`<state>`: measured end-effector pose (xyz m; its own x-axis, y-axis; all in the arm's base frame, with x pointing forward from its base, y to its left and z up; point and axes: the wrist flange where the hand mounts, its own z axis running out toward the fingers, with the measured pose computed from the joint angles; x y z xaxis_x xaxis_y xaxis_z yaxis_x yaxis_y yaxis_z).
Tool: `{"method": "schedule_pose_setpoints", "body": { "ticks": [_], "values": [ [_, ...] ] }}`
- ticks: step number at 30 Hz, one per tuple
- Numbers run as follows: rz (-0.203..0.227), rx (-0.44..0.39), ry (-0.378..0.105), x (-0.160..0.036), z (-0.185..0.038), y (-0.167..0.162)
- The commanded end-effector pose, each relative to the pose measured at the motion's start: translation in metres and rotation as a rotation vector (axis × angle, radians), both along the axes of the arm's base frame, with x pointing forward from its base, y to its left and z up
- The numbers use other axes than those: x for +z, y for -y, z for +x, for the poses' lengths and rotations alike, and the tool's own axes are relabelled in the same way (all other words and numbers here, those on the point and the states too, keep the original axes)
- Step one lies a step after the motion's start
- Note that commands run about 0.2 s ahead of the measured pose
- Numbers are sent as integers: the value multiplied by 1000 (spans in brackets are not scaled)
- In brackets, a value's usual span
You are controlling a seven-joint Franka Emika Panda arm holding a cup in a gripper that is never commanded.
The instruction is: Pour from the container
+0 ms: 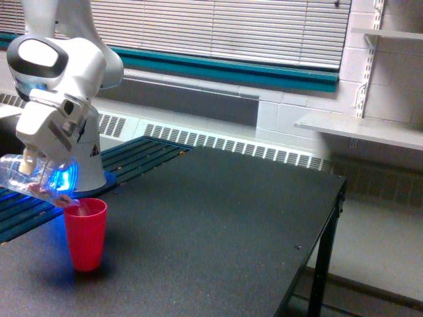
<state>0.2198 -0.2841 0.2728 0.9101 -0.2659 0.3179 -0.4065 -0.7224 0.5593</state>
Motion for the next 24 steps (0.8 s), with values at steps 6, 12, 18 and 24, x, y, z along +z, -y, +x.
{"method": "schedule_pose_setpoints", "body": {
  "ticks": [6, 12, 18, 24],
  "values": [
    [-17, 5, 9, 4, 6, -4],
    [-21, 9, 10, 8, 10, -5],
    [-24, 9, 11, 12, 11, -4],
    [-27, 14, 1, 12, 11, -6]
  ]
}}
